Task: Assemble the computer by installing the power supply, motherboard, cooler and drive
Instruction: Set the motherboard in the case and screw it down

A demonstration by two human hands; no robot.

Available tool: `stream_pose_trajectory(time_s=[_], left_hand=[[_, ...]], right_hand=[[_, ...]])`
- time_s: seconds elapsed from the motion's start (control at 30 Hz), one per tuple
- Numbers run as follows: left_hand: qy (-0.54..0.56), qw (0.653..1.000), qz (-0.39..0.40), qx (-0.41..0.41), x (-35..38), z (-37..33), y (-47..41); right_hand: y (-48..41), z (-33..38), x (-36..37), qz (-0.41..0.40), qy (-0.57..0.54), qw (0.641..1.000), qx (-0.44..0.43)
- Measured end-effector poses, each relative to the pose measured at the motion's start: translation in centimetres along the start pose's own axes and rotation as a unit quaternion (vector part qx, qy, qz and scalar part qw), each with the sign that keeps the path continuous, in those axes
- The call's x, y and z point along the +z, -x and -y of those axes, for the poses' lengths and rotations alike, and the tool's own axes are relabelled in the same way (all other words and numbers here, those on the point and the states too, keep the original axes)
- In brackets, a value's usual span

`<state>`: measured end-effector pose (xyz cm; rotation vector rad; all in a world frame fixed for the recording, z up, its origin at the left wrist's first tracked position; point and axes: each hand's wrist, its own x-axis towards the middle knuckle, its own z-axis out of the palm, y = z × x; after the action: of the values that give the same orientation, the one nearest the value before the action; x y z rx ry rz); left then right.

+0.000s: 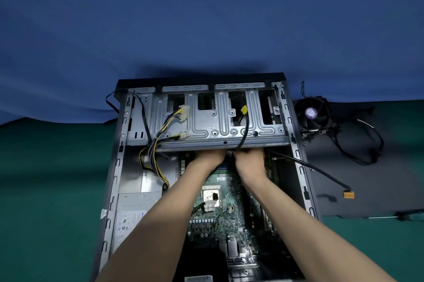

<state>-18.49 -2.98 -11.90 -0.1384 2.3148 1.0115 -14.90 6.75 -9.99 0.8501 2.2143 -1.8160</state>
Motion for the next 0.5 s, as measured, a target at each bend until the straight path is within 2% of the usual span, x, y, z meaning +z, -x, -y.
stream_pose_trajectory(time_s=[0.1, 0.13, 0.2, 0.33, 0.4, 0.5], left_hand=[[0.046, 0.997, -0.061, -0.002, -0.3, -0.1, 0.4], [0.029, 0.997, -0.069, 0.003, -0.4, -0.2, 0.7], [-0.099, 0.993, -0.057, 0.019, -0.5, -0.3, 1.7], [-0.317, 0.943, -0.077, 0.062, -0.5, -1.3, 4.9], [-0.369, 0.922, -0.084, 0.078, -0.5, -1.9, 7.0], [-0.393, 0.914, -0.07, 0.07, -0.6, -2.2, 10.0]], right_hand=[[-0.1, 0.0, -0.1, 0.008, 0.003, 1.0, 0.011], [-0.1, 0.1, -0.2, 0.007, -0.001, 1.0, 0.011], [0.1, 0.3, -0.3, 0.0, -0.02, 1.0, 0.007], [1.3, 0.1, -0.9, -0.008, -0.001, 1.0, 0.004], [2.3, -0.1, -1.2, 0.013, 0.001, 1.0, 0.007], [4.4, -0.1, -2.0, 0.039, 0.039, 0.998, 0.012]])
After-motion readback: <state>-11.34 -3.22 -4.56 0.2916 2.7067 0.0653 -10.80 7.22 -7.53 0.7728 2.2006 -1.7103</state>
